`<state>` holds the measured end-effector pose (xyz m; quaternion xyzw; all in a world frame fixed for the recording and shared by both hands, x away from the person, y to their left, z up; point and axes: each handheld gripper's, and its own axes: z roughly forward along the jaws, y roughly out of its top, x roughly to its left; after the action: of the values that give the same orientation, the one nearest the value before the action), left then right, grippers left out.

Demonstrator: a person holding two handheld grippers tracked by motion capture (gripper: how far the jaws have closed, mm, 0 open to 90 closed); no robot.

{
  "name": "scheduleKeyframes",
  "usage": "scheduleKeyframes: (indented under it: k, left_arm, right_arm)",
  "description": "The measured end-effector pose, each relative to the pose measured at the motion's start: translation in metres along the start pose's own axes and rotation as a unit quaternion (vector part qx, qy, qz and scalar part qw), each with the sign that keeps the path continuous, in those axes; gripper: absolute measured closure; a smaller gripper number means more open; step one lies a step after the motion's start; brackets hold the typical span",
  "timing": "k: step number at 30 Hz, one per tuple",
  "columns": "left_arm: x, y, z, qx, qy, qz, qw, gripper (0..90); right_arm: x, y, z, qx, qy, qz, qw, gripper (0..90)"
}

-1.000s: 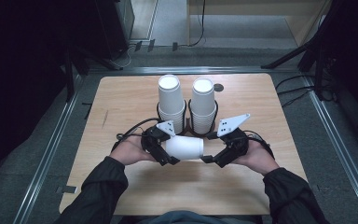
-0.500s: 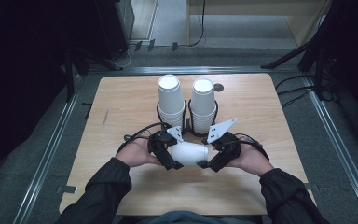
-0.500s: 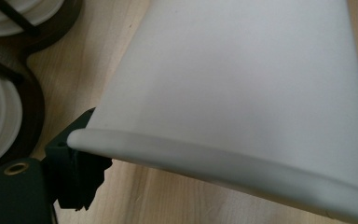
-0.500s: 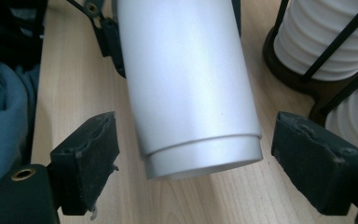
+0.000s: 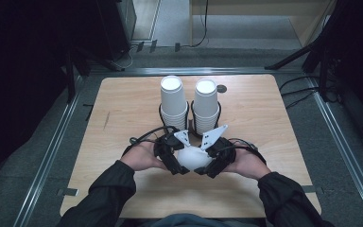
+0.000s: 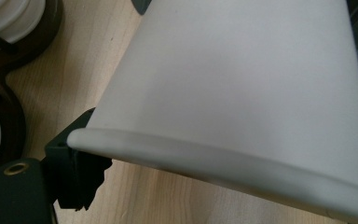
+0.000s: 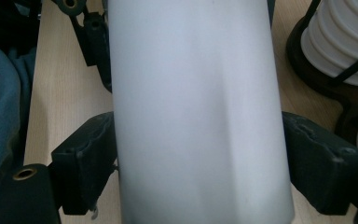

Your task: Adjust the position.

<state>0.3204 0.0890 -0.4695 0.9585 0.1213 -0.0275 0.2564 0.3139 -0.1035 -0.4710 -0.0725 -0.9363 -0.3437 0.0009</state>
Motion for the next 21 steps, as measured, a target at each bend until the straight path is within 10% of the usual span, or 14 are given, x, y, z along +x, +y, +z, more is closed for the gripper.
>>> scheduleKeyframes:
  k: [11, 21]
  left_arm:
    - [-0.001, 0.002, -0.004, -0.007, 0.015, -0.017, 0.9997, 3.8]
    - [0.005, -0.005, -0.028, -0.090, 0.013, -0.032, 0.9953, 0.0]
  right_arm:
    - [0.002, 0.003, -0.002, -0.003, -0.010, -0.017, 0.9998, 22.2]
    - [-0.005, -0.002, -0.021, -0.052, -0.015, 0.002, 0.9985, 21.8]
